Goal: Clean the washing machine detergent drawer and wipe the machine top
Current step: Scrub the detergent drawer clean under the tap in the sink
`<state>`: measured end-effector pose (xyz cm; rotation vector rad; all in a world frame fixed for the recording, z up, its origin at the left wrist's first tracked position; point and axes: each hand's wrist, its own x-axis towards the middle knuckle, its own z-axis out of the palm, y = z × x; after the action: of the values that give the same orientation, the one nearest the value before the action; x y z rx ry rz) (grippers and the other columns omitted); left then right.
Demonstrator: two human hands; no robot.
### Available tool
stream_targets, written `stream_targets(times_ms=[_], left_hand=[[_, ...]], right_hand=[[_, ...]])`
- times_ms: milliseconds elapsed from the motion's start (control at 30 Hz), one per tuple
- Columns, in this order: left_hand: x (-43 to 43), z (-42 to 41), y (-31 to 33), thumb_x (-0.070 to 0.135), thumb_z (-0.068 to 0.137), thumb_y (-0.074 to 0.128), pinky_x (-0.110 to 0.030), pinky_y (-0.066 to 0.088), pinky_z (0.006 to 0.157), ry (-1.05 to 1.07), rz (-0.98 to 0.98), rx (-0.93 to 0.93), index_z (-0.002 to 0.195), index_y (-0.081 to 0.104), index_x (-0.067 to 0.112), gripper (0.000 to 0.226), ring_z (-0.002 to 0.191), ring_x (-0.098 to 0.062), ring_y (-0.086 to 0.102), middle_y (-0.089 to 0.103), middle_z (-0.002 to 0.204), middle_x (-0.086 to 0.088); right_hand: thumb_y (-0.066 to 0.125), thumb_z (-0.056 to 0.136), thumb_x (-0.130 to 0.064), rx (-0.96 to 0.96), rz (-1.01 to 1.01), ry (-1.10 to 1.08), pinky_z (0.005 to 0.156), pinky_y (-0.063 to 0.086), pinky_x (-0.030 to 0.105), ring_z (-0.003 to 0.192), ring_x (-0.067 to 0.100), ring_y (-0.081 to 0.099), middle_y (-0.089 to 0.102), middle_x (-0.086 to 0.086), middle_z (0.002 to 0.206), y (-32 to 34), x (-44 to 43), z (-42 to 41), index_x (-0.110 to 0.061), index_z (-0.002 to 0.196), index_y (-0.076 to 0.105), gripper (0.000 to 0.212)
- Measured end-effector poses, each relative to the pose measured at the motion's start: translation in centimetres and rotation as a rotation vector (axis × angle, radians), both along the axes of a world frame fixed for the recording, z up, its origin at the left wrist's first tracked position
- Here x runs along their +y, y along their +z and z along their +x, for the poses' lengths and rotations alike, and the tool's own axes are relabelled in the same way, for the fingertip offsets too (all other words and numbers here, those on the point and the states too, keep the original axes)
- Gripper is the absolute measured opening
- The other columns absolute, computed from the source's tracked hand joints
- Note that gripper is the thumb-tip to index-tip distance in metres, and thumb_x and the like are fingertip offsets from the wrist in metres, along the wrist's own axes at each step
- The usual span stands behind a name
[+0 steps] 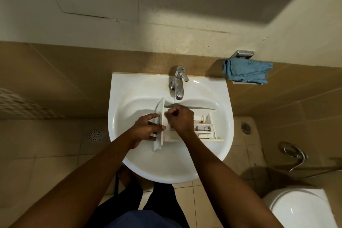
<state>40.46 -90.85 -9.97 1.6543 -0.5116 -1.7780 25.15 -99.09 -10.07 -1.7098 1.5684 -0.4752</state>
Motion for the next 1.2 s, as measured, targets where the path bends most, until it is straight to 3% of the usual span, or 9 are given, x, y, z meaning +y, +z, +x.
stream_targets(times_ms=[267,400,533,633,800,900,1000,1100,1200], left_hand=[[0.0,-0.3,-0.1,0.016,0.08,0.088,-0.049,0.062,0.089,0.019,0.0,-0.012,0.149,0.051,0.024,0.078,0.106,-0.03,0.072,0.074,0.113,-0.013],[0.1,-0.4,0.0,0.015,0.079,0.089,-0.046,0.064,0.086,0.031,0.008,-0.006,0.149,0.051,0.024,0.08,0.104,-0.028,0.073,0.075,0.111,-0.012],[0.1,-0.4,0.1,0.014,0.079,0.089,-0.046,0.063,0.086,0.037,0.011,0.009,0.149,0.05,0.022,0.081,0.106,-0.031,0.072,0.073,0.114,-0.014],[0.2,-0.3,0.1,0.015,0.078,0.089,-0.048,0.063,0.088,0.036,0.008,0.007,0.148,0.051,0.022,0.08,0.106,-0.031,0.072,0.074,0.113,-0.014],[0.3,-0.4,0.2,0.014,0.08,0.088,-0.048,0.062,0.089,0.029,0.004,0.006,0.148,0.051,0.022,0.078,0.107,-0.032,0.072,0.075,0.112,-0.014],[0.2,-0.4,0.2,0.014,0.08,0.087,-0.047,0.062,0.089,0.024,0.004,0.0,0.148,0.051,0.022,0.077,0.107,-0.033,0.071,0.074,0.114,-0.014],[0.1,-0.4,0.2,0.014,0.081,0.087,-0.045,0.063,0.087,0.026,0.009,-0.008,0.147,0.052,0.023,0.075,0.108,-0.034,0.071,0.073,0.116,-0.015],[0.2,-0.5,0.1,0.014,0.082,0.086,-0.048,0.062,0.089,0.03,0.003,-0.011,0.146,0.053,0.022,0.073,0.108,-0.035,0.071,0.071,0.118,-0.017],[0.3,-0.5,0.1,0.013,0.082,0.085,-0.046,0.063,0.086,0.046,-0.007,0.0,0.146,0.053,0.023,0.072,0.108,-0.034,0.071,0.072,0.117,-0.017]], right_hand=[[0.077,0.081,-0.058,0.204,0.066,-0.236,0.071,0.046,0.027,0.092,0.022,0.072,0.077,-0.002,0.093,-0.2,-1.0,1.8,-0.021,0.095,0.077,0.04],[0.09,0.066,-0.045,0.091,0.263,-0.161,0.075,0.063,0.036,0.07,0.014,0.074,0.075,-0.005,0.069,-0.5,-1.5,0.6,-0.021,0.076,0.077,0.03],[0.098,0.056,-0.017,-0.11,0.487,-0.293,0.068,0.065,0.046,0.049,0.023,0.063,0.07,0.008,0.058,1.1,-2.9,0.5,-0.001,0.064,0.075,0.03],[0.097,0.058,-0.005,-0.194,0.589,-0.318,0.06,0.055,0.038,0.05,0.024,0.05,0.061,0.013,0.057,1.6,-3.2,0.3,0.004,0.068,0.072,0.028],[0.097,0.057,-0.007,-0.173,0.609,-0.34,0.068,0.064,0.045,0.047,0.025,0.054,0.065,0.015,0.058,1.6,-3.2,0.5,0.003,0.065,0.073,0.027],[0.096,0.063,-0.018,-0.154,0.563,-0.366,0.07,0.066,0.048,0.047,0.023,0.06,0.07,0.011,0.059,2.0,-2.9,0.8,-0.001,0.067,0.075,0.027],[0.092,0.065,-0.047,0.066,0.393,-0.352,0.068,0.062,0.034,0.05,0.014,0.068,0.07,-0.003,0.058,2.1,-2.5,1.5,-0.015,0.076,0.074,0.038],[0.077,0.072,-0.068,0.31,0.203,-0.213,0.07,0.051,0.028,0.077,0.017,0.072,0.074,-0.007,0.077,1.9,-1.7,1.9,-0.023,0.091,0.075,0.05],[0.068,0.086,-0.062,0.362,0.048,-0.012,0.085,0.051,0.035,0.096,0.019,0.071,0.076,-0.008,0.092,1.2,-0.3,0.4,-0.026,0.1,0.074,0.039]])
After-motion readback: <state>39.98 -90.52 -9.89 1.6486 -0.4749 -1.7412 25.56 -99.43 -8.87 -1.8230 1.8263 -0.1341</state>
